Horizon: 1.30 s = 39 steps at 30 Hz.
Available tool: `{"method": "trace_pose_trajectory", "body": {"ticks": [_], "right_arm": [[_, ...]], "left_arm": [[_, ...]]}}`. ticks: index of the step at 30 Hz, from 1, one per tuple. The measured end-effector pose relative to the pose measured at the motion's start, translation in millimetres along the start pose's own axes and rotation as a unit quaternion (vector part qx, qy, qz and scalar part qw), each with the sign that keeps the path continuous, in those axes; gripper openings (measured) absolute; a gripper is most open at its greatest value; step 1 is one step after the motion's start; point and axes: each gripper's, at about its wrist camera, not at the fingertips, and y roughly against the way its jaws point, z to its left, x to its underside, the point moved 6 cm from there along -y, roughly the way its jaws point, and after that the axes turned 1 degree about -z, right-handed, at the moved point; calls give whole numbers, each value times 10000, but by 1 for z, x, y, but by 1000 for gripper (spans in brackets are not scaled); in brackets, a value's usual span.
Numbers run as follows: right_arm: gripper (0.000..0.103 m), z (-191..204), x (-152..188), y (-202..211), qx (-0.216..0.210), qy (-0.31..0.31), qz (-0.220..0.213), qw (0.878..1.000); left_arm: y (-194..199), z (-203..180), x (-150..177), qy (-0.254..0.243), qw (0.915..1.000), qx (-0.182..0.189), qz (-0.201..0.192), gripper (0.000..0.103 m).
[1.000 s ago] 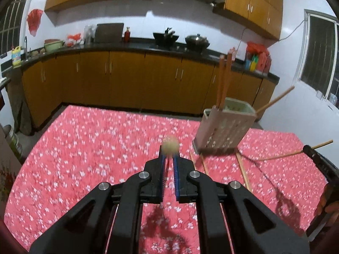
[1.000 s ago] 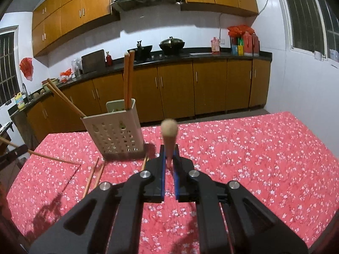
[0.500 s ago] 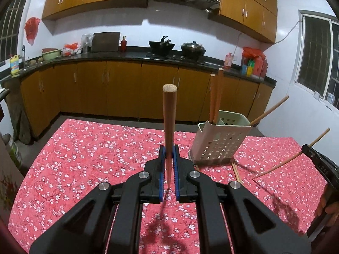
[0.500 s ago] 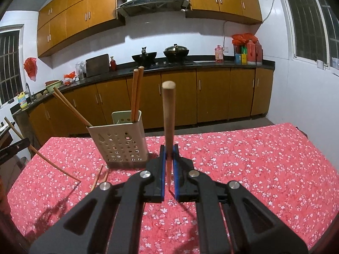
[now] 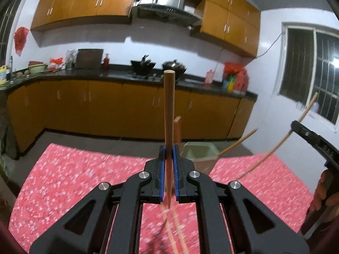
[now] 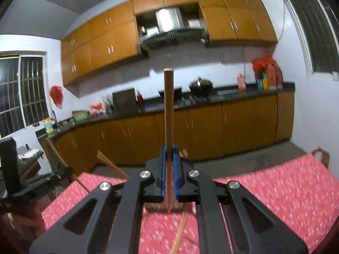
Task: Organize utensils
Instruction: 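Lift both chopsticks and carry them upright over the beige utensil holder, then open both grippers to drop the chopsticks into the holder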
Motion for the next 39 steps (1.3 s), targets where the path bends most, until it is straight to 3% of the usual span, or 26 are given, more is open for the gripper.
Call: {"method": "trace_pose_trajectory", "body": {"ticks": [4, 9, 13, 26, 29, 31, 39], "right_arm": [[7, 10, -22, -8, -18, 63, -337, 9994], [7, 17, -34, -36, 66, 122, -550, 9984], [7, 19, -28, -65, 50, 143, -450, 9989], [8, 15, 14, -130, 36, 102, 306, 9995], [17, 11, 18, -132, -55, -45, 442, 9990], [21, 9, 18, -129, -51, -103, 427, 9990], [21, 14, 7, -101, -100, -115, 175, 9997]], "left_arm": [[-2, -14, -26, 141, 9993, 204, -284, 8], [-8, -31, -61, 166, 9964, 134, -816, 8], [-21, -37, -73, 152, 9932, -48, -1152, 8], [-85, -34, -44, 78, 9967, -191, -783, 8], [-87, -32, -40, 129, 9974, -181, -689, 8], [-85, -30, -40, 154, 9975, -169, -666, 8], [-68, -26, -48, 263, 9968, -121, -750, 9]]}}
